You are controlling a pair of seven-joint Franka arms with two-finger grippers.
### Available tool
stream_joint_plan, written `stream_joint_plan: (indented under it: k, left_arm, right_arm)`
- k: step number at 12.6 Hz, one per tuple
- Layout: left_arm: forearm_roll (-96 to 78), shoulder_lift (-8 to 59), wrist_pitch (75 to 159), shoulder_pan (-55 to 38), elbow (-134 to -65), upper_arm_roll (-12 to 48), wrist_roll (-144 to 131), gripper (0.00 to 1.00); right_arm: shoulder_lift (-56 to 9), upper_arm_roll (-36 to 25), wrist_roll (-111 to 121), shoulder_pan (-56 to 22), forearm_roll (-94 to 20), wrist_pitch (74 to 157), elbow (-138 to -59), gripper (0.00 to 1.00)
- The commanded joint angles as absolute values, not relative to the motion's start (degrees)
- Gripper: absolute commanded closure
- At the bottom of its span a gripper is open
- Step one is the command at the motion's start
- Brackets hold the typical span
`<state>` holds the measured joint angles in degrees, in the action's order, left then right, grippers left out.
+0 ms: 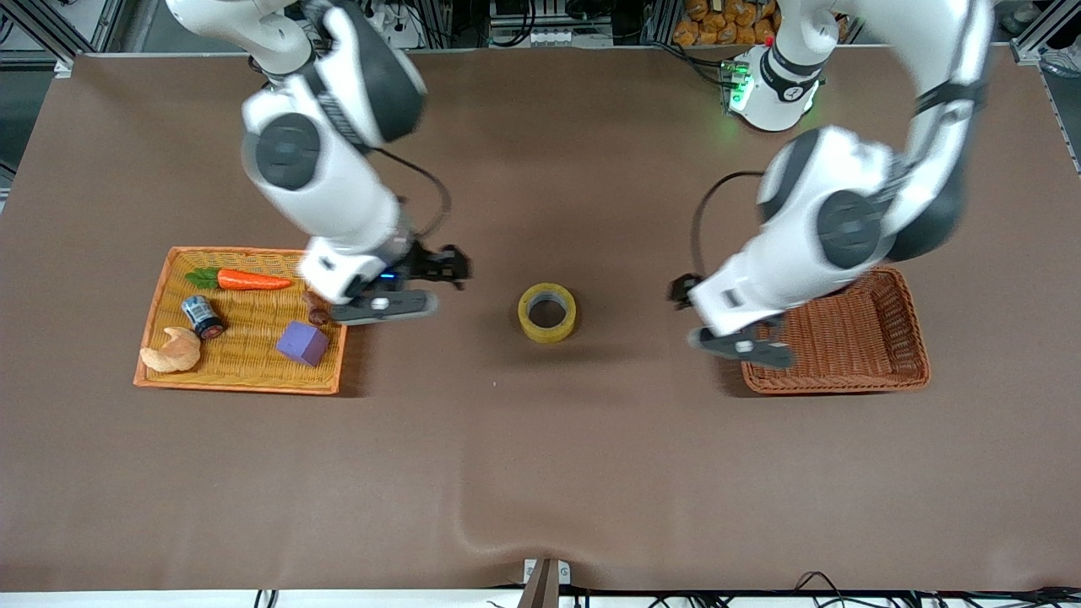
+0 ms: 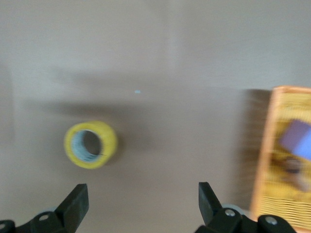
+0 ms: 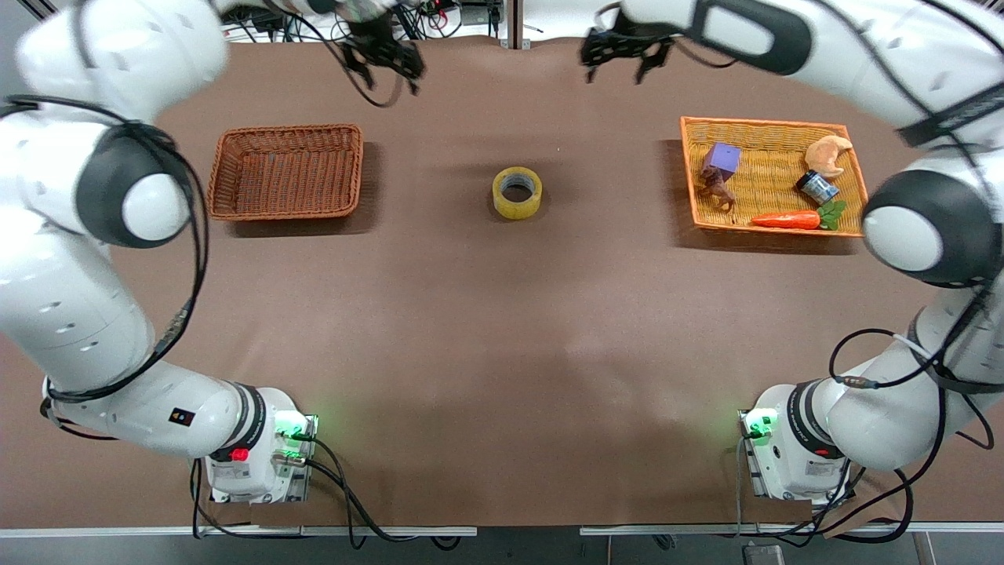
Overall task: Transfer tape with both arms
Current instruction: 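Set the tape down with the right gripper while the left gripper approaches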
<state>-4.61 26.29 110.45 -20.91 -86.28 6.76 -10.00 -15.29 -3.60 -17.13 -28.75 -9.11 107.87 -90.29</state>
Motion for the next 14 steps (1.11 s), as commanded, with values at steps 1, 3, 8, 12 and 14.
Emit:
stream_joint_plan:
  k: [1,3,8,12,14]
  left_arm:
    - [-6.7,33.6,119.4,-26.3,-84.6,6.3,-15.7,0.0]
    - [-6.6,37.2,125.1,-31.4,-84.5,5.9,-23.3,0.0]
    - [-6.0,42.3,134.3,-35.0,-84.8,6.1,-24.8,0.0]
    - [-2.6,43.9,135.4,-36.8,-85.6,6.0,-24.8,0.0]
    - [-2.5,44.4,135.4,-36.8,-86.0,6.0,-24.9,0.0]
  right_arm:
    - [-6.0,-2.2,-11.7,-20.8,-9.0,101.6,-96.7,0.0]
    - [-2.3,-2.2,-11.3,-16.0,-8.9,96.5,-96.4,0.0]
    - [2.4,-1.1,-9.1,-8.4,3.0,90.2,-93.5,0.0]
    - [5.6,0.2,-2.8,-3.3,2.6,85.1,-93.3,0.0]
    - [5.5,-1.6,-1.9,-2.9,1.4,85.4,-92.9,0.0]
